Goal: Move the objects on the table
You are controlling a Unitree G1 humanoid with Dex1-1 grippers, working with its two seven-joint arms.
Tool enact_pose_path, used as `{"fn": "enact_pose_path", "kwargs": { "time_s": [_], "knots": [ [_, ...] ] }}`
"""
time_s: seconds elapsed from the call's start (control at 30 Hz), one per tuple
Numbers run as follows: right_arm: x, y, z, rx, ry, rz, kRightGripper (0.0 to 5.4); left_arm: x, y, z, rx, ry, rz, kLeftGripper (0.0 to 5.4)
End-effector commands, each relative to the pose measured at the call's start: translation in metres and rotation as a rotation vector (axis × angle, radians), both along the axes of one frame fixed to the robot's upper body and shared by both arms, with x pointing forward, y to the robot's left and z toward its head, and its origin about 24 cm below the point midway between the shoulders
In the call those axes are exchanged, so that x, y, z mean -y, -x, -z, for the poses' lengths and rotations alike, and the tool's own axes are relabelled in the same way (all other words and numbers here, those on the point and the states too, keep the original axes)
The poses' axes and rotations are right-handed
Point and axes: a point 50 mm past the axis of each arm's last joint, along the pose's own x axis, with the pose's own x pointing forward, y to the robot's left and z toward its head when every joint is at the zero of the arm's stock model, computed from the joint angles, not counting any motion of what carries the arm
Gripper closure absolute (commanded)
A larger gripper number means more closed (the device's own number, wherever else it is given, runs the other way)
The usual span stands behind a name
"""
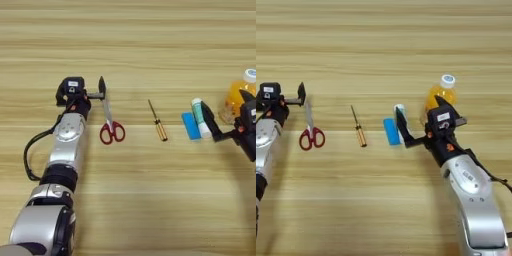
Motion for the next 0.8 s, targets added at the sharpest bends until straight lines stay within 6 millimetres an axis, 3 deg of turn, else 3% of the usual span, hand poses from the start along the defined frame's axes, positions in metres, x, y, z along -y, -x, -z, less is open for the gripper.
{"fn": "enact_pose_path", "kwargs": {
  "time_s": [0.03, 0.8],
  "knots": [
    [0.0, -0.003, 0.013, -0.078, 0.01, -0.005, 0.03, 0.002, -0.002, -0.002, 0.001, -0.011, 0.005, 0.0],
    [0.001, -0.022, 0.053, -0.243, -0.036, 0.034, 0.03, 0.002, -0.001, -0.003, 0.005, -0.012, 0.01, 0.0]
  ]
}}
